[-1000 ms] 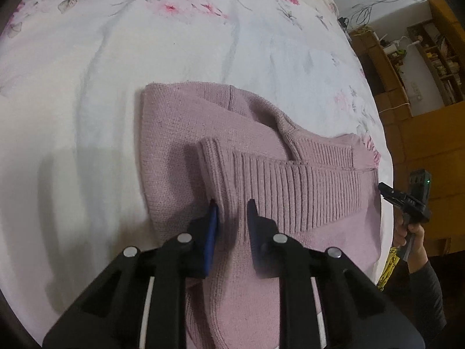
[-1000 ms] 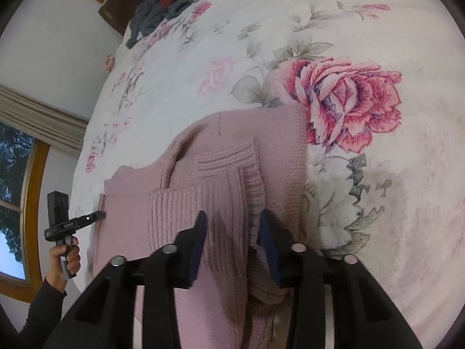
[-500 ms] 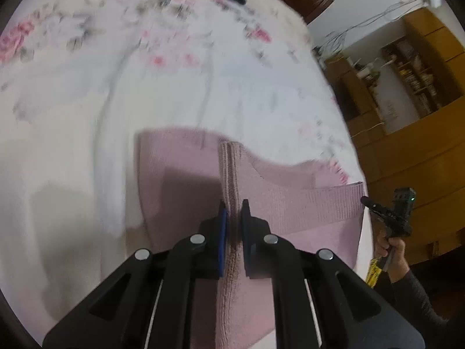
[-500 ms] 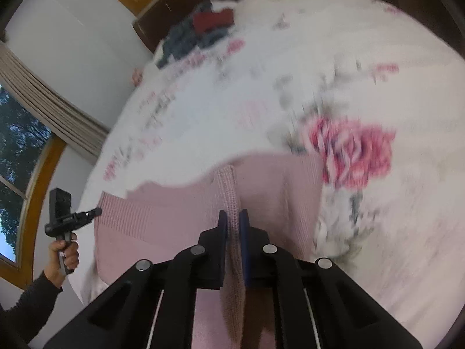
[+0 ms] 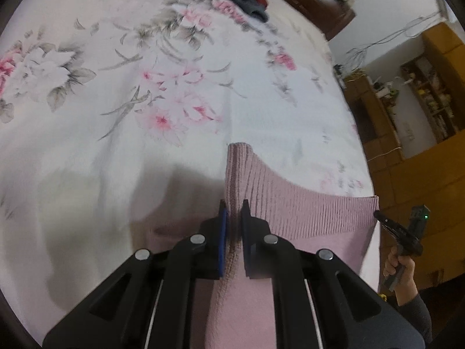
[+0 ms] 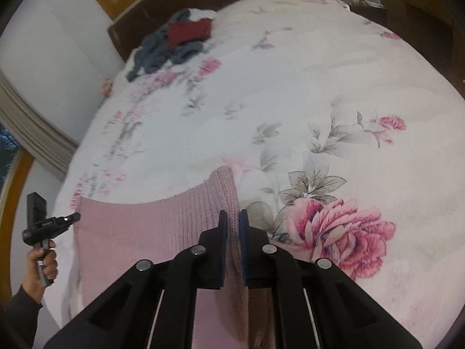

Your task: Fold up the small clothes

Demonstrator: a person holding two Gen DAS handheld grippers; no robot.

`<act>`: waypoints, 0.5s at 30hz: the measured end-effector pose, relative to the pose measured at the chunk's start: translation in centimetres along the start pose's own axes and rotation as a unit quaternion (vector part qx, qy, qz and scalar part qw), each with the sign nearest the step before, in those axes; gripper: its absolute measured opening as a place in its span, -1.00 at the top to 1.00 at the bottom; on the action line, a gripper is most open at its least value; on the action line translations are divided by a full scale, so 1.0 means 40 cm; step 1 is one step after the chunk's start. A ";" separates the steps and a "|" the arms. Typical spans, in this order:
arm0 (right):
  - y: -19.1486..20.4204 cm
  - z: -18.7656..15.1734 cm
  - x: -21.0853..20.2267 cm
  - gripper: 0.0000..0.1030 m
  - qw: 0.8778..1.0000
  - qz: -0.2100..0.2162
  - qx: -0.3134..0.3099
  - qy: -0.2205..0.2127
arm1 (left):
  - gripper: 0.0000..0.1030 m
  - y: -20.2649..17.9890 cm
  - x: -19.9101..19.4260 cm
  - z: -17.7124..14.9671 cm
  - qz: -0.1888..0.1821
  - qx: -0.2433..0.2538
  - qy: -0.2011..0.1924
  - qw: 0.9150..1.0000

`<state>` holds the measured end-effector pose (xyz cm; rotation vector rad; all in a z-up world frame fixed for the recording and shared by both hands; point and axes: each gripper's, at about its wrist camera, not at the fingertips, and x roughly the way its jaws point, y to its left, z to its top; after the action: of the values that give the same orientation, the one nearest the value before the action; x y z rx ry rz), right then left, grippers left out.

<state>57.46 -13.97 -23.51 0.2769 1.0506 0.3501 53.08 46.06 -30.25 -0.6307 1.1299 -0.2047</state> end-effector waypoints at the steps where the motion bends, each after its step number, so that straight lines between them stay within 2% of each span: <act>1: -0.005 0.000 0.017 0.85 1.000 -0.005 0.002 0.004 | 0.86 0.008 0.024 0.006 0.006 -0.003 0.005 1.000; 5: -0.041 -0.008 0.087 0.85 0.999 -0.025 0.012 0.021 | 0.86 0.057 0.093 0.009 0.024 -0.027 0.020 0.999; 8: -0.072 -0.019 0.134 0.85 0.998 -0.037 0.021 0.035 | 0.86 0.082 0.148 -0.001 0.059 -0.015 0.045 0.997; 10: -0.091 -0.028 0.172 0.83 0.997 -0.037 0.030 0.055 | 0.82 0.088 0.163 -0.006 0.069 -0.011 0.056 0.996; 11: -0.098 -0.034 0.187 0.81 0.997 -0.041 0.032 0.063 | 0.72 0.087 0.153 -0.004 0.074 -0.014 0.049 0.996; 12: -0.099 -0.038 0.189 0.79 0.997 -0.044 0.028 0.059 | 0.49 0.083 0.136 0.000 0.089 -0.014 0.036 0.995; 13: -0.098 -0.037 0.180 0.71 0.997 -0.044 0.030 0.054 | 0.40 0.067 0.098 0.002 0.120 -0.010 0.006 0.993; 14: -0.096 -0.036 0.168 0.59 0.997 -0.044 0.032 0.047 | 0.35 0.047 0.062 0.002 0.116 -0.001 -0.022 0.993; 15: -0.091 -0.034 0.148 0.56 0.998 -0.043 0.033 0.035 | 0.34 0.025 0.038 -0.001 0.092 0.010 -0.035 0.995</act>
<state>59.47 -14.80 -30.26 0.2797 1.1400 0.2504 53.53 46.17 -32.01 -0.5090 1.1103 -0.0364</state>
